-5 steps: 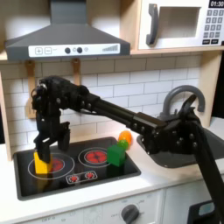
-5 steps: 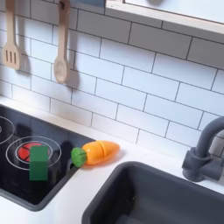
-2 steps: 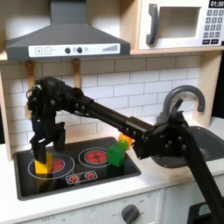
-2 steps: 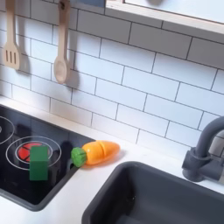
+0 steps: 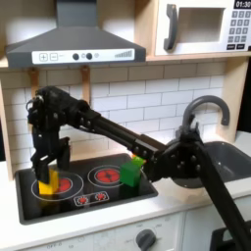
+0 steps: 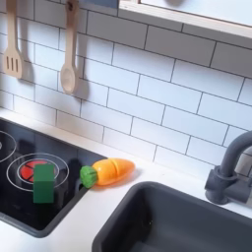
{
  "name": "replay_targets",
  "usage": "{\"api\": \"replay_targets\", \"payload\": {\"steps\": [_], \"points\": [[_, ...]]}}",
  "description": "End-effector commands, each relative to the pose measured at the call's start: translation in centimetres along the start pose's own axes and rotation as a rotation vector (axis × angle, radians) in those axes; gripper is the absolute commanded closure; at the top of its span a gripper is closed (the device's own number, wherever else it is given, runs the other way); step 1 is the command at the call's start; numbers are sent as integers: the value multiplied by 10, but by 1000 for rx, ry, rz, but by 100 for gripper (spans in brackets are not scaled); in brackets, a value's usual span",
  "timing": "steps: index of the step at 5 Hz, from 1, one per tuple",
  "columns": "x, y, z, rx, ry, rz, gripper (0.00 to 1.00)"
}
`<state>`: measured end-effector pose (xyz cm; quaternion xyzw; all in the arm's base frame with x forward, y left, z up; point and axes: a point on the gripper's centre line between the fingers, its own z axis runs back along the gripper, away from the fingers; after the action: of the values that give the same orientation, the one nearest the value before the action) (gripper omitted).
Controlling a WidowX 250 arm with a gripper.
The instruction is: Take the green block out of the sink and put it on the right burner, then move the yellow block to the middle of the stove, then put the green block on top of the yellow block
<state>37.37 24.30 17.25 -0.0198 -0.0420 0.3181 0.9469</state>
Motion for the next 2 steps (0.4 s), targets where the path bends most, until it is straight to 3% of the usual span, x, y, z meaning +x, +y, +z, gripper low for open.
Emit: {"api": "replay_targets", "payload": {"steps": [1,2], "points": [[0,1,-2,18,0,12,0],[1,3,0,18,-12,14,0]]}}
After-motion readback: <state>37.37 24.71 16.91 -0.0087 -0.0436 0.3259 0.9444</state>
